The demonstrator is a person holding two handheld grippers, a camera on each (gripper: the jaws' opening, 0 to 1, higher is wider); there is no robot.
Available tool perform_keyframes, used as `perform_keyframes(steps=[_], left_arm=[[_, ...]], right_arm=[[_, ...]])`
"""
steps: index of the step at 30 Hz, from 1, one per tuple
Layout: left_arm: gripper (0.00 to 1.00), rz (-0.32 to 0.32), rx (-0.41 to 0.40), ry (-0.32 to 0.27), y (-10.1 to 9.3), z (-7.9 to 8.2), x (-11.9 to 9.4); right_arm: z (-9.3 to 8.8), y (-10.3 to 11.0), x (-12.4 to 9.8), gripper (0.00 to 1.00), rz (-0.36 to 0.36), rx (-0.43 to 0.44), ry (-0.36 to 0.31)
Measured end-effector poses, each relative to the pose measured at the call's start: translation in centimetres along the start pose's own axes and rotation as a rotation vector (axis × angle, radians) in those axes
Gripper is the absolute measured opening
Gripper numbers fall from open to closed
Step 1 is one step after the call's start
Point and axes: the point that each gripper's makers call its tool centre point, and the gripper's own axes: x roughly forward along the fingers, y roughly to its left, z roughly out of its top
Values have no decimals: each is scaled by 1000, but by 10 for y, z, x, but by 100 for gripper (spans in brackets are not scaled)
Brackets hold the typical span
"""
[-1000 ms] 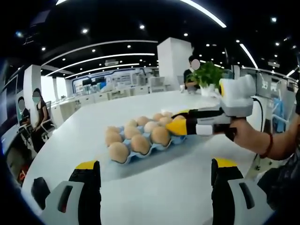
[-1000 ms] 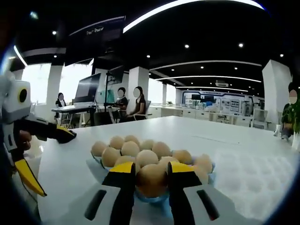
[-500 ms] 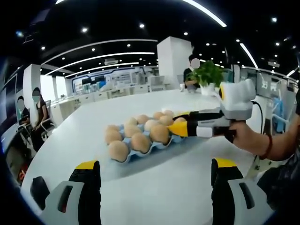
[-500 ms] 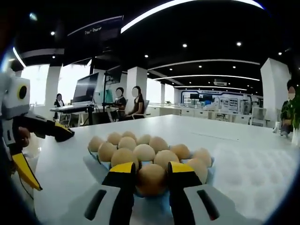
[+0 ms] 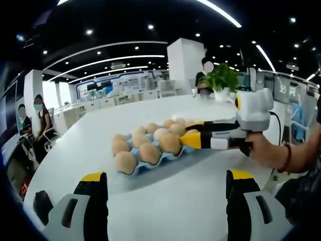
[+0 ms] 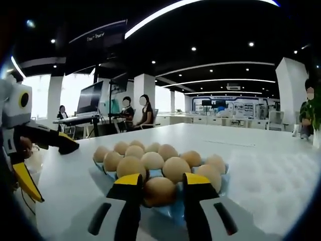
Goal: Place the egg into an empty slot of the egg tray after lifting it from the table, then release the egg inside the slot.
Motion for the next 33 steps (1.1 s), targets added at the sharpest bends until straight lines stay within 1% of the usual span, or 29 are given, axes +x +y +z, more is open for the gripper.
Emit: perform_keyframes(steps=[4,6,8,14,17,18,19,20,24,29,33], left_arm=[[100,3,0,-1,-1,0,-1],[100,8,-4,-2,0,1,-2],[100,11,-4,-1,0,1,-3],[100,11,-7,-9,0,3,-4],[100,12,-4,-10,1,4,-3],[100,10,-5,-13,0,4,-3],[100,9,-7,-16,0,5,-2],[100,8,-8,-20,-1,6,-2],[100,4,-5,-25,-1,8,-1],[100,0,-2,-29,-1,10,1],[100,-3,-2,-28,-4,10,2]], right_arm=[[2,0,-2,37,3,6,-8],[9,0,-5,38,-8,3,-35],[13,0,-6,41,-7,7,-49],[16,-3,-8,55,-14,16,-43],[14,-3,-9,62,11,56,-23],[16,-4,-9,65,13,69,-30],[16,-5,-10,70,15,71,-25],[16,-6,-10,72,19,74,-19],[16,-12,-16,75,13,77,-15],[18,-23,-22,79,-14,61,-15],[16,-30,-26,81,-32,55,-2]])
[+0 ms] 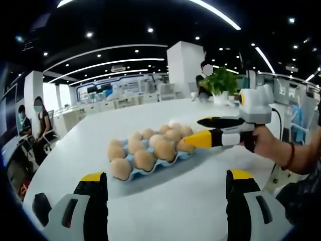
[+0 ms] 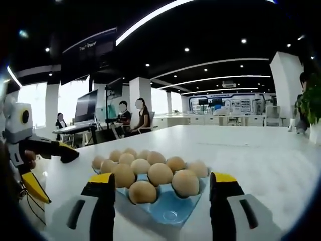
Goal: Place the egg into an empty slot of the egg tray after lifting it from the table, then release the egg inside the slot.
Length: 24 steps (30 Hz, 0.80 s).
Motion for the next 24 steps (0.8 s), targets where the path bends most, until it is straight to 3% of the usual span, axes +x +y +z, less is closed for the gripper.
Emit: perform_keyframes(steps=[3,11,24], left_arm=[[100,-2,0,-1,-1,1,0],[100,-4,-4,0,-8,1,-1],[100,-14,-3,-1,-19,1,1]], right_arm=[[-4,-7,-2,81,-7,-10,36],[-2,-18,-12,82,-5,0,42],[-4,-53,-37,82,-83,-46,95]])
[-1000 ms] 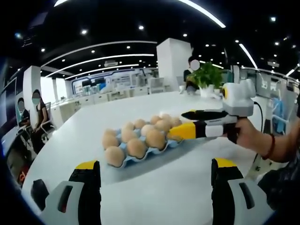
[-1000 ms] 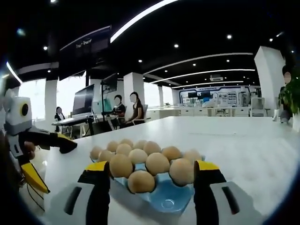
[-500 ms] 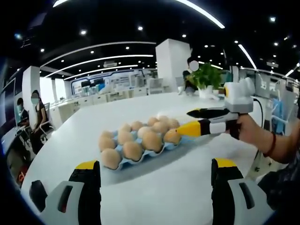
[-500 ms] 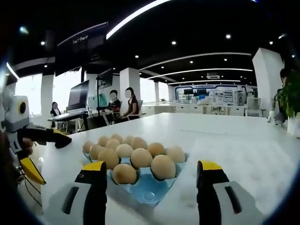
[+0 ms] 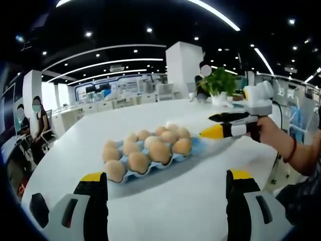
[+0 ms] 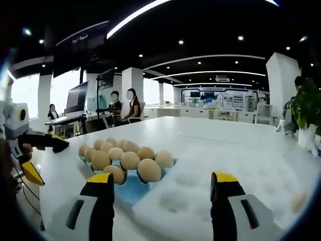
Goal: Place the egg into an empty slot of the egg tray after lifting it from the table, then release the egg inside the slot.
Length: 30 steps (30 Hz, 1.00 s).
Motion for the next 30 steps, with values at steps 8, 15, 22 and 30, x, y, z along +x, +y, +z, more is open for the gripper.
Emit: perform_keyframes(steps=[8,15,22,30], left_arm=[[100,-4,1,-1,-2,1,1],[100,-9,2,-1,-4,1,3],[100,-6,3,-2,-5,1,4],[100,-3,8,4,-6,1,2]], right_arm=[[-6,-31,-12,81,-66,1,14],[-8,-48,-21,81,-100,5,19],[-9,-61,-31,81,-124,-7,25],[-13,-83,-43,81,-166,-11,35]])
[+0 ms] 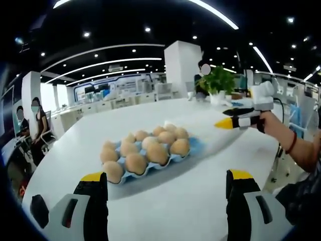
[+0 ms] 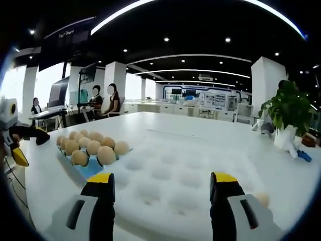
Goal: Place the egg into an empty slot of the egg tray after lifting it from the table, then release the egg inside the slot.
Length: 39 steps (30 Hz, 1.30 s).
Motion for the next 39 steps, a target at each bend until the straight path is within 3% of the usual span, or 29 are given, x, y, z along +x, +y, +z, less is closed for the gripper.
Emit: perform_keyframes(steps=[12,16,27,32,39], left_arm=[[100,-3,-3,1,-5,1,4],[100,-2,-3,5,-5,1,5],[100,-10,-5,-2,-8,3,11],[100,-8,-9,-6,-7,4,13],[100,-4,-10,-1,-7,3,15]], right_arm=[[-5,-30,-15,80,-60,3,15],[-2,-50,-22,76,-137,6,-9],[-4,-84,-34,74,-215,30,-17],[-8,-103,-38,69,-270,71,-19],[-14,-114,-39,64,-287,118,-33]])
